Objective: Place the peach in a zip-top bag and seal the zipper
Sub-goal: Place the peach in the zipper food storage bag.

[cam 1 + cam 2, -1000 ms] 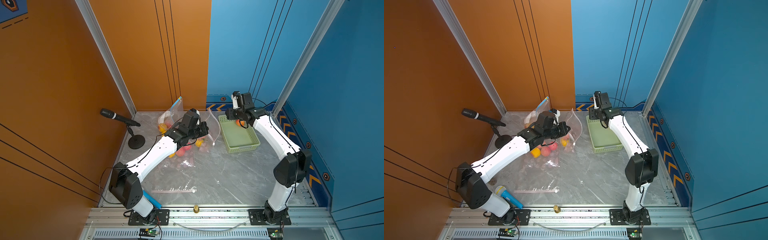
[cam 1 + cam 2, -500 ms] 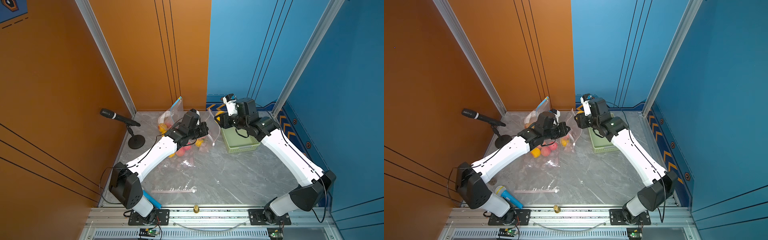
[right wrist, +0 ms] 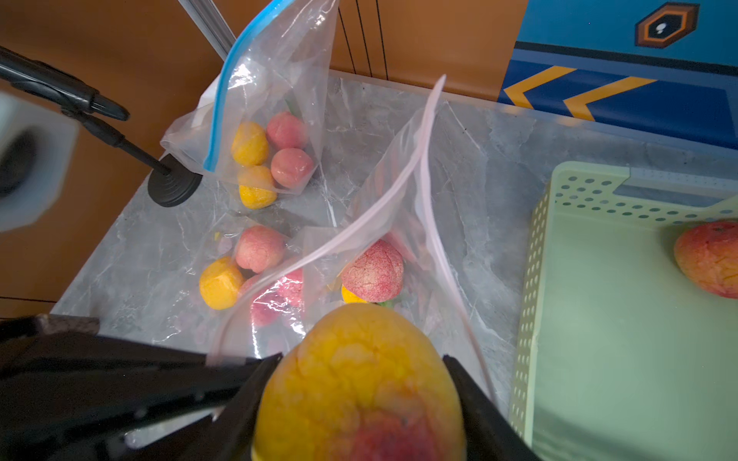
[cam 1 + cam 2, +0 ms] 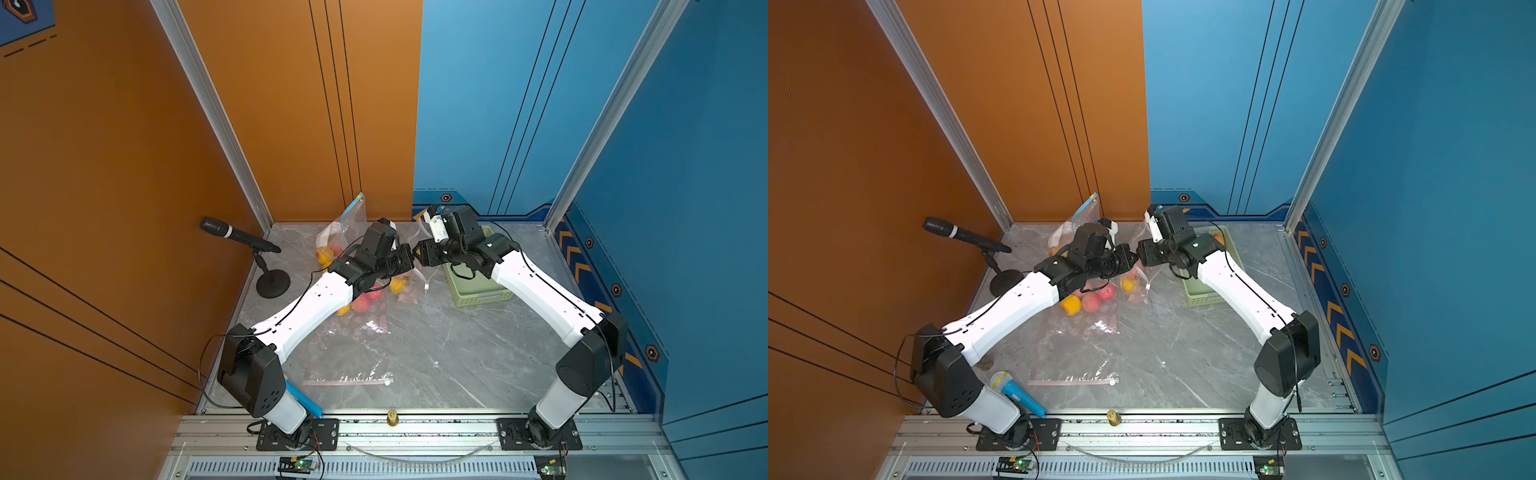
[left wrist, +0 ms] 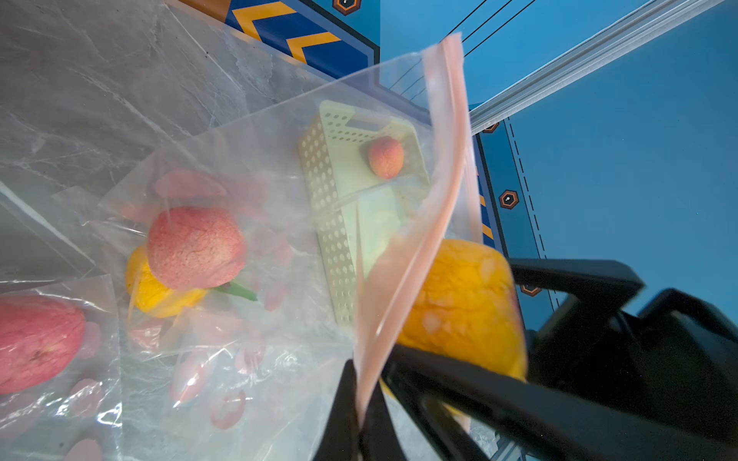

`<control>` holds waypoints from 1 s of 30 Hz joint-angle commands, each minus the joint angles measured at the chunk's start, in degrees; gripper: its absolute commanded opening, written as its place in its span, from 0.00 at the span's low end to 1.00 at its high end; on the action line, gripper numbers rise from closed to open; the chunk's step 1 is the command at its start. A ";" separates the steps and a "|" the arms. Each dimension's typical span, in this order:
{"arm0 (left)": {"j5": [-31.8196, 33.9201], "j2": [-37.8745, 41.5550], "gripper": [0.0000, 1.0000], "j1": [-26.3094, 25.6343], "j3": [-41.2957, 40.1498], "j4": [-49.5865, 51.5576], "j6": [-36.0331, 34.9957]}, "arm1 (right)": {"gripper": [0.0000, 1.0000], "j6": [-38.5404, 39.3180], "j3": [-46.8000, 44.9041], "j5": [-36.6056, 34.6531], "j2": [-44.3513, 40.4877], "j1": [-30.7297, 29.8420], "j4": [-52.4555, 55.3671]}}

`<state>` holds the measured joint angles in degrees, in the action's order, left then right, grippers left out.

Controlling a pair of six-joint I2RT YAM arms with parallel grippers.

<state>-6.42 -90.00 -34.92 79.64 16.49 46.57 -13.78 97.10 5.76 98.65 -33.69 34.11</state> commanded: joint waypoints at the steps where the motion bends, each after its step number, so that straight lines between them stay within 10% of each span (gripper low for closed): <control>1: -1.09 1.59 0.00 -0.15 -0.18 -1.14 0.19 | 0.70 -0.52 3.03 -1.84 1.14 -0.21 0.76; 30: -2.46 3.03 0.00 0.09 0.00 -2.60 2.21 | 0.81 -1.21 4.23 -4.60 -8.13 10.63 0.20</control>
<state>-7.97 -88.71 -34.92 79.59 14.06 48.97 -14.02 101.08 3.11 93.69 -25.82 34.09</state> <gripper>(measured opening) 0.050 0.813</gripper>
